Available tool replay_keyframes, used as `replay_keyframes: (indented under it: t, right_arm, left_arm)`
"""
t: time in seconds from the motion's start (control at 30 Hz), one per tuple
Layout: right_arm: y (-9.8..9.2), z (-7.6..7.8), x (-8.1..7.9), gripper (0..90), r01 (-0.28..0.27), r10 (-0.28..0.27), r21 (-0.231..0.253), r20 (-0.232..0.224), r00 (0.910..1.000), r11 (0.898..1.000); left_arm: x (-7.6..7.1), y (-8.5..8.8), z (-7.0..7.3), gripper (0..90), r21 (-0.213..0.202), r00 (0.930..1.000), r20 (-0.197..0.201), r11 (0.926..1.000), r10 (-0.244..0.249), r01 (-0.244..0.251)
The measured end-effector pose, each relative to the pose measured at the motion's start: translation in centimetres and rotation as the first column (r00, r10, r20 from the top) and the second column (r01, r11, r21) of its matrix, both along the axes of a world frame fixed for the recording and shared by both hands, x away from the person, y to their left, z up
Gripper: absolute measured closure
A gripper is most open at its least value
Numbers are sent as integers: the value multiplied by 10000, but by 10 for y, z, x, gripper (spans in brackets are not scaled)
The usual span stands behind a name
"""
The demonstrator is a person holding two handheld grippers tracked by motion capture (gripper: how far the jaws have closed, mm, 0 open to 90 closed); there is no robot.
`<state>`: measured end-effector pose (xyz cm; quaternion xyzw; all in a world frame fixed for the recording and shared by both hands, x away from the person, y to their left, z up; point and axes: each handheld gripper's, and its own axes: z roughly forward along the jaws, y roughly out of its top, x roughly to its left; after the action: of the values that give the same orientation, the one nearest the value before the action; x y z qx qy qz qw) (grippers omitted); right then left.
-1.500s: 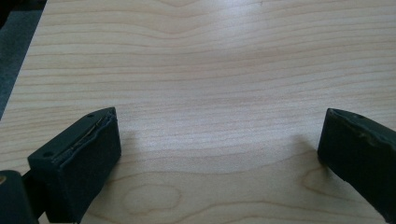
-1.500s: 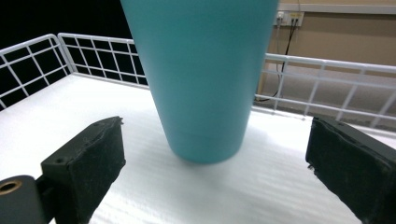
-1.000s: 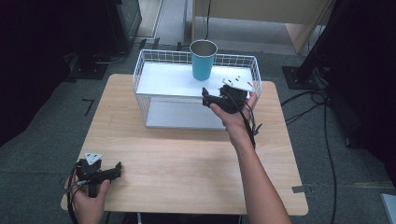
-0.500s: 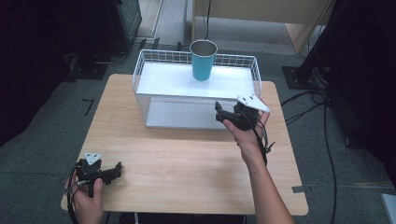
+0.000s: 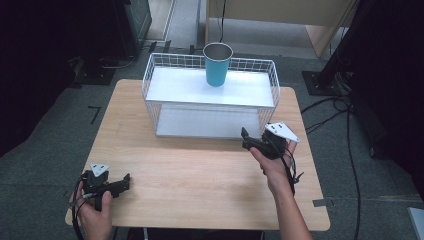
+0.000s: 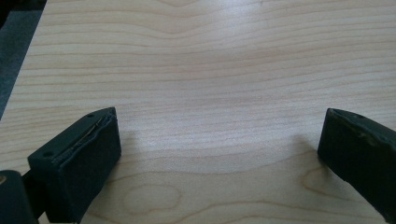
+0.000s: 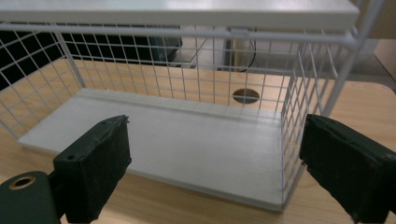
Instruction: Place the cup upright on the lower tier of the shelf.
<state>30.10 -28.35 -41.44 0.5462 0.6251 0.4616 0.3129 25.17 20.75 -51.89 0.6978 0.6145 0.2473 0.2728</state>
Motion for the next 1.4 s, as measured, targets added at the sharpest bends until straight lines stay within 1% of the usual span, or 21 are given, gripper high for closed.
replay_keyframes:
  t: [0.23, 0.4, 0.63, 0.67, 0.73, 1.13, 1.17, 1.23, 1.27, 1.3, 1.33, 1.4]
  right_arm:
    - [-10, -18, -10, 107, 136, -136, 10, -228, 9996, 9999]
    - [-15, -28, -16, 109, 194, -193, 19, -407, 9990, 9998]
    - [-23, -38, -23, 118, 314, -314, 4, -515, 9982, 9995]
    - [-27, -42, -26, 120, 367, -367, -27, -578, 9977, 9993]
    - [-29, -45, -28, 122, 417, -417, -22, -619, 9972, 9991]
    - [-50, -64, -42, 124, 872, -879, -111, -975, 9913, 9961]
    - [-51, -65, -44, 124, 942, -943, -65, -1040, 9901, 9955]
    - [-53, -66, -45, 124, 975, -981, -110, -1013, 9900, 9952]
    - [-58, -69, -47, 124, 1076, -1083, -122, -1051, 9885, 9941]
    - [-58, -69, -47, 124, 1076, -1083, -122, -1051, 9885, 9941]
    - [-62, -71, -50, 124, 1154, -1157, -96, -1131, 9868, 9933]
    - [-66, -73, -53, 124, 1242, -1248, -123, -1140, 9856, 9922]
  left_arm:
    - [0, 0, 0, 0, -5, 10000, -4, 10000, 0, 0]
    - [0, 0, 0, 0, -4, 10000, -4, 10000, 3, -3]
    - [0, 0, 0, 0, -1, 10000, -5, 10000, 0, 0]
    - [0, 0, 0, 0, -3, 10000, -8, 10000, 0, 0]
    - [0, 0, 0, 0, -1, 10000, -9, 10000, -3, 3]
    - [0, 0, 0, 0, -14, 10000, 2, 10000, 8, -8]
    - [0, 0, 0, 0, -15, 10000, 1, 10000, 7, -7]
    - [0, 0, 0, 0, -13, 10000, 0, 10000, 10, -10]
    - [0, 0, 0, 0, -17, 10000, 2, 10000, 8, -8]
    - [0, 0, 0, 0, -17, 10000, 2, 10000, 8, -8]
    - [0, 0, 0, 0, -16, 10000, 1, 10000, 10, -10]
    - [0, 0, 0, 0, -13, 10000, 1, 10000, 9, -9]
